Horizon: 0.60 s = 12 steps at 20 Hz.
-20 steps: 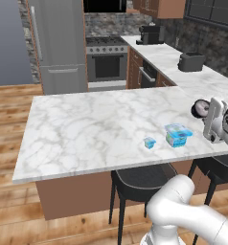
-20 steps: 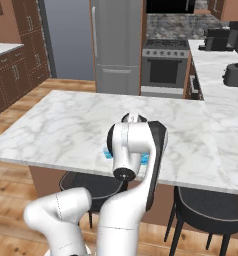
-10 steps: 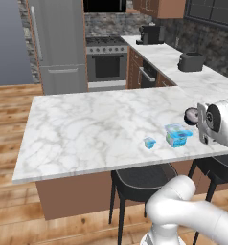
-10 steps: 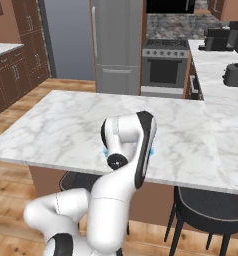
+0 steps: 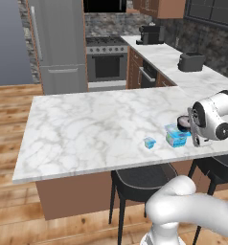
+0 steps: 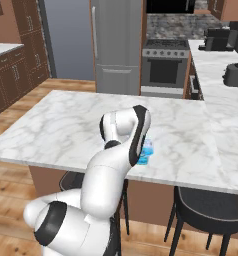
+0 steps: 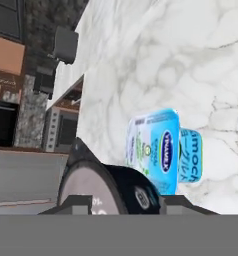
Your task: Stack the yogurt containers by placing the smaller containers on top of the larger containers.
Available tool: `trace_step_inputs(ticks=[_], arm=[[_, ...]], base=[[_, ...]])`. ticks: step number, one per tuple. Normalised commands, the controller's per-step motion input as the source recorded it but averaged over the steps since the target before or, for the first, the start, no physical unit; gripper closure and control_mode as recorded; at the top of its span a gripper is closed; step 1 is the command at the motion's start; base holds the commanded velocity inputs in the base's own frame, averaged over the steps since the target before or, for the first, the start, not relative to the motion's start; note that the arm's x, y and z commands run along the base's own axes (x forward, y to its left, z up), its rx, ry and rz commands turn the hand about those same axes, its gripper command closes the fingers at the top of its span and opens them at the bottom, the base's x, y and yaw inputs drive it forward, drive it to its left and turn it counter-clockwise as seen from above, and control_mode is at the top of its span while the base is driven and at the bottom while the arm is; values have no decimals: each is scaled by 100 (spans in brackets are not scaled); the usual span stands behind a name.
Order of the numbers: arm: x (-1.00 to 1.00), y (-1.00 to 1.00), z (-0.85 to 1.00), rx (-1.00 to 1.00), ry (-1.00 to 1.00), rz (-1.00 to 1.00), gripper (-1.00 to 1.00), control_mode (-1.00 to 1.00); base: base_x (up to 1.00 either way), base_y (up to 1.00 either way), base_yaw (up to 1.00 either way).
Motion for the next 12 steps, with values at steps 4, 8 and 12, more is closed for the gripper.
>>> trace_step_inputs(ticks=[4, 8, 12], arm=[[0, -68, 43, 17, 43, 0, 100, -100], [0, -69, 43, 17, 37, 0, 100, -100], [0, -57, 36, 13, 30, 0, 100, -100]], base=[[0, 0, 0], [0, 0, 0], [0, 0, 0]])
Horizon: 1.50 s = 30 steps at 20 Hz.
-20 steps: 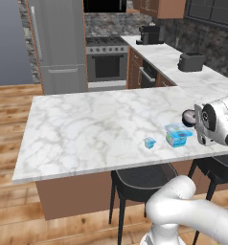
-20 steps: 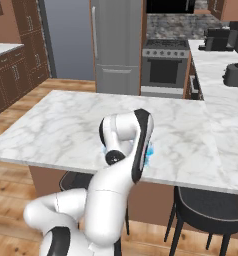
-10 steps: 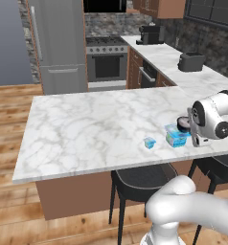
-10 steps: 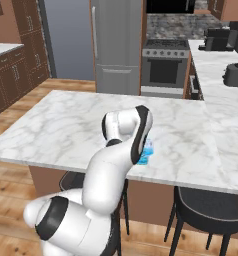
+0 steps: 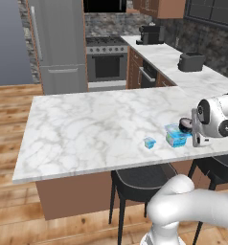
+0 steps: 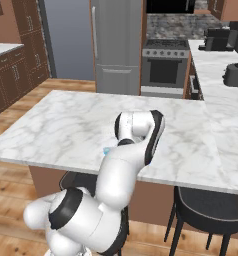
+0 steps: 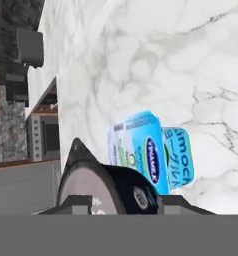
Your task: Stack the yogurt containers by placing the smaller containers on top of the larger containers.
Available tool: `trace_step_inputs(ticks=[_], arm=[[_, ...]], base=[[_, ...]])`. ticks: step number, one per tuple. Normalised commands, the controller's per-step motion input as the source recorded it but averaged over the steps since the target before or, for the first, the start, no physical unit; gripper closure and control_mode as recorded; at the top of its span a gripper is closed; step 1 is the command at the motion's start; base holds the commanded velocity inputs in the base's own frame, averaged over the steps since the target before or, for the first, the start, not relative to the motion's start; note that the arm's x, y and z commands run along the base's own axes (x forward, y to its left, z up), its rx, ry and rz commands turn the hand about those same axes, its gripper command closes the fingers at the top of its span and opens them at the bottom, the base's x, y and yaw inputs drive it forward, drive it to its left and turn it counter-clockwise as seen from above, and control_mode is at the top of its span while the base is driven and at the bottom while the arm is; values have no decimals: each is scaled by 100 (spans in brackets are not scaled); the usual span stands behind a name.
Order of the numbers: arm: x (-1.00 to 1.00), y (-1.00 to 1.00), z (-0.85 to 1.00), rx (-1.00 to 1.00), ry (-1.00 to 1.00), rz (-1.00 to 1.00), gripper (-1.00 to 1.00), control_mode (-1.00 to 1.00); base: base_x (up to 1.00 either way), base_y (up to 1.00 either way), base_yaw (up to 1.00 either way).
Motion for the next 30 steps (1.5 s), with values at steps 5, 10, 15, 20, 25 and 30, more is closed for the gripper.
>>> trace_step_inputs(ticks=[5, 10, 15, 20, 25, 30], arm=[[0, -38, 27, 5, 29, 0, 100, -100], [0, -26, 31, 1, 29, 0, 100, -100], [0, -29, 44, 1, 25, 0, 100, -100], [2, -39, 42, 3, 24, 0, 100, -100], [10, -38, 42, 3, 26, 0, 100, -100], [20, -30, 39, 4, 23, 0, 100, -100]], base=[[0, 0, 0], [0, 0, 0], [0, 0, 0], [0, 0, 0], [0, 0, 0], [0, 0, 0]])
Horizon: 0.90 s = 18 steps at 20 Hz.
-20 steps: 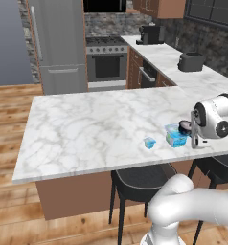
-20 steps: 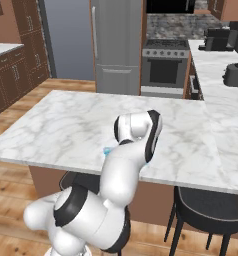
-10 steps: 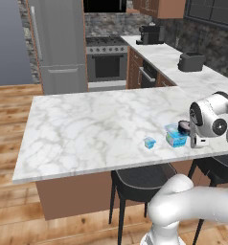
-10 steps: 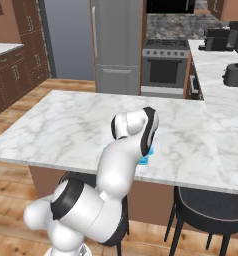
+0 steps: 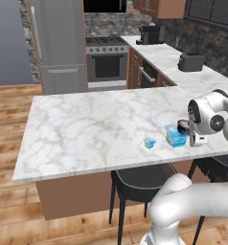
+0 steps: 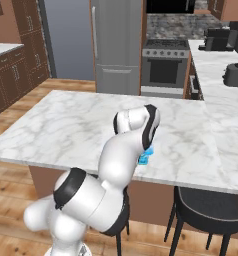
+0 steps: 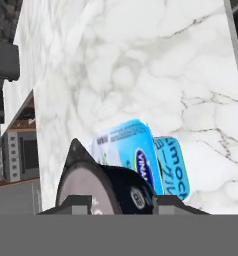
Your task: Stack the yogurt containers by placing the smaller containers on top of the larger containers.
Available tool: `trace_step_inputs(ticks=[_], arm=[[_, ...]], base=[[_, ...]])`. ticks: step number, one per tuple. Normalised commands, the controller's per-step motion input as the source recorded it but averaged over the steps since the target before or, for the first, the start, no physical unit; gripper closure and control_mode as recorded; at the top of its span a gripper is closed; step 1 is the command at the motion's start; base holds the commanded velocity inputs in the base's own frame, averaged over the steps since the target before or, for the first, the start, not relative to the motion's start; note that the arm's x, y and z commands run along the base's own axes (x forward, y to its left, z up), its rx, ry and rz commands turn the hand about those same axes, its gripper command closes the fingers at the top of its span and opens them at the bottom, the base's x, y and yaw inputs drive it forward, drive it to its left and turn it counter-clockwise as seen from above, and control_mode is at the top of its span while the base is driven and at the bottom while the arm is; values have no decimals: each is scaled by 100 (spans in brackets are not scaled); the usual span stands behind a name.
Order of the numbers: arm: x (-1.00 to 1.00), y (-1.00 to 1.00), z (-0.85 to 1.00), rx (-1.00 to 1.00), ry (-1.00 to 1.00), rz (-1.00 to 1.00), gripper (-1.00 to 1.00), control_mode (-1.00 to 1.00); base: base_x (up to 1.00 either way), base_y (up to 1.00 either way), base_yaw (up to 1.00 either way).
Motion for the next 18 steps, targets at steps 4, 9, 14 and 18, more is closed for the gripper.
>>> trace_step_inputs(ticks=[4, 9, 14, 18], arm=[[17, -28, 29, 4, 20, 0, 100, -100], [21, -27, 11, 0, 20, 1, 100, -100], [28, -30, 7, 0, 22, 2, 100, -100], [29, -30, 22, 2, 19, 0, 100, -100]], base=[[0, 0, 0], [0, 0, 0], [0, 0, 0], [0, 0, 0]])
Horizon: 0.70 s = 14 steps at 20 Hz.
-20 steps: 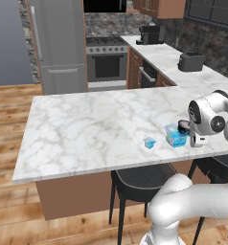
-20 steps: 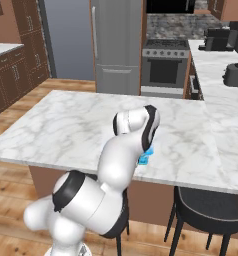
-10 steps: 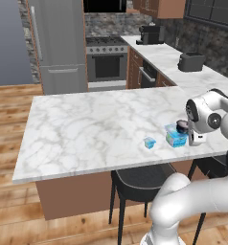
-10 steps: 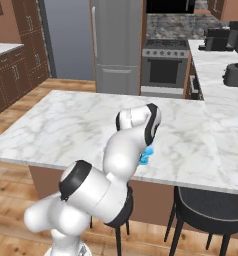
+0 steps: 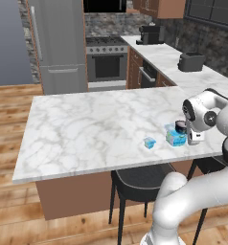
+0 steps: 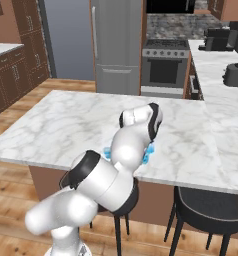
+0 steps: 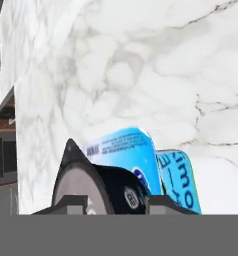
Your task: Stack the yogurt containers by placing the smaller containers on top of the larger containers.
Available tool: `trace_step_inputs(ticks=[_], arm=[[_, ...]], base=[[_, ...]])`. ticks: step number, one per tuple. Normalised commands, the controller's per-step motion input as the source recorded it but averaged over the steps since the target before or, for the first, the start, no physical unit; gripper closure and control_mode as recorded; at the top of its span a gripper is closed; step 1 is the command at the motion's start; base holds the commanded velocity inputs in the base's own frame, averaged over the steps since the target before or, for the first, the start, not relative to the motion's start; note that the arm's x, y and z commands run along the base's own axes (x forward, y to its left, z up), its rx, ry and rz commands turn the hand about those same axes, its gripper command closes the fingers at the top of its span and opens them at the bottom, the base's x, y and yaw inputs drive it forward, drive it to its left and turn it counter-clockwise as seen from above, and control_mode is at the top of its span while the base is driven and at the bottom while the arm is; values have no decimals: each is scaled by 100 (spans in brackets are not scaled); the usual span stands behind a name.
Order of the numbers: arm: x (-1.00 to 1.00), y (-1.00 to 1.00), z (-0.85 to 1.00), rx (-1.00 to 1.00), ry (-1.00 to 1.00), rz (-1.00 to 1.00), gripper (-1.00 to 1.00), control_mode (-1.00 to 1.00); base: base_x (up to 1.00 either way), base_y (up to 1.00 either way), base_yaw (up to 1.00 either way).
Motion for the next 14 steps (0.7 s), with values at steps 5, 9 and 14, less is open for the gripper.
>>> trace_step_inputs(ticks=[5, 9, 14], arm=[[36, -29, 31, 5, 18, 1, 100, -100], [13, -23, 31, 3, 20, 1, 100, -100], [3, -11, 36, 0, 28, 1, 100, -100]], base=[[0, 0, 0], [0, 0, 0], [0, 0, 0]])
